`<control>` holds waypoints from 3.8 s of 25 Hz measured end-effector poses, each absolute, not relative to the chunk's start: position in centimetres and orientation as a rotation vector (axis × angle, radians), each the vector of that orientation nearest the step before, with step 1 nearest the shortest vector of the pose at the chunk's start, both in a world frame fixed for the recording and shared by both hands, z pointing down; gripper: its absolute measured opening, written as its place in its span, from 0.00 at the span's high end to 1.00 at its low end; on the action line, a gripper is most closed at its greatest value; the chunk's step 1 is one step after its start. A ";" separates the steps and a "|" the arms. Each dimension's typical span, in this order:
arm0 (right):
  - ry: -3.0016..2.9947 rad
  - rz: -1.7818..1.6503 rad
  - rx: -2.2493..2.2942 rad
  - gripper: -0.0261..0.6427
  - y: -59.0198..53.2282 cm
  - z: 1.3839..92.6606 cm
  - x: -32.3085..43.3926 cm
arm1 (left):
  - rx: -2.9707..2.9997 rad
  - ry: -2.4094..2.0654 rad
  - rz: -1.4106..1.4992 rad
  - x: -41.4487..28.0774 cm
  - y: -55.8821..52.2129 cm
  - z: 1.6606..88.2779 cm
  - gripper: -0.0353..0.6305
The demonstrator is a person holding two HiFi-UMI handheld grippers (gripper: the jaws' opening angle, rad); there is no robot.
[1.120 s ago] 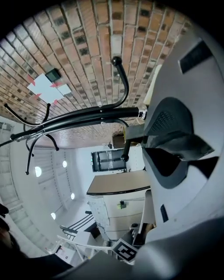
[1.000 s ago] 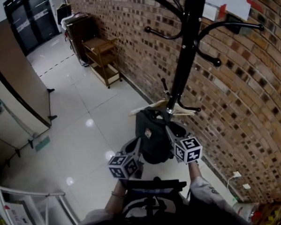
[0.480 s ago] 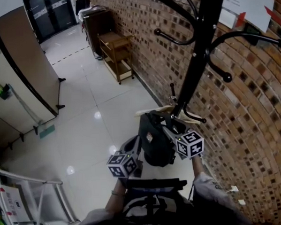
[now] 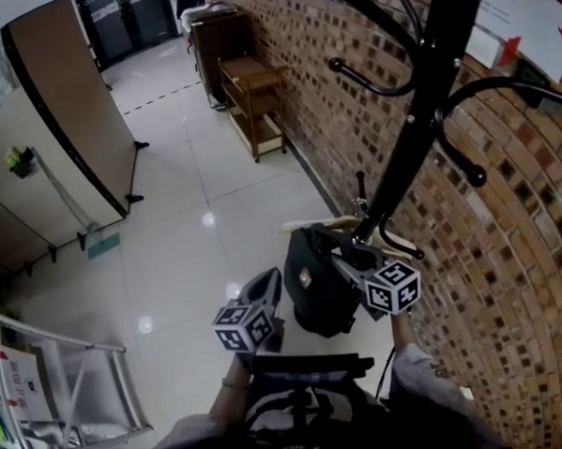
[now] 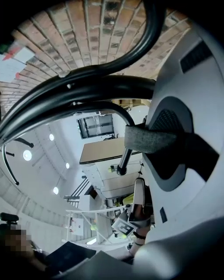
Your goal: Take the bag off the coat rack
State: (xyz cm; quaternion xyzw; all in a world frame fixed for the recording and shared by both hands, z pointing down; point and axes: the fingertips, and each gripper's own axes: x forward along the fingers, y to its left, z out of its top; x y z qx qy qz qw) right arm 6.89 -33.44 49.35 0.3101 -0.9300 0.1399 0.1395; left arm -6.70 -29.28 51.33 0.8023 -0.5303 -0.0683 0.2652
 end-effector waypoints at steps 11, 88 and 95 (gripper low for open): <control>-2.854 0.717 0.820 0.79 -31.3 46.6 5.5 | 2.144 -1.467 -0.194 -7.5 -30.2 51.2 0.94; -2.751 1.094 0.963 0.87 -21.3 52.7 -4.7 | 2.163 -1.421 -0.179 -13.9 -26.9 51.5 0.94; -2.746 1.077 0.968 0.87 -21.5 52.6 -4.5 | 2.176 -1.431 -0.167 -13.7 -27.0 51.4 0.94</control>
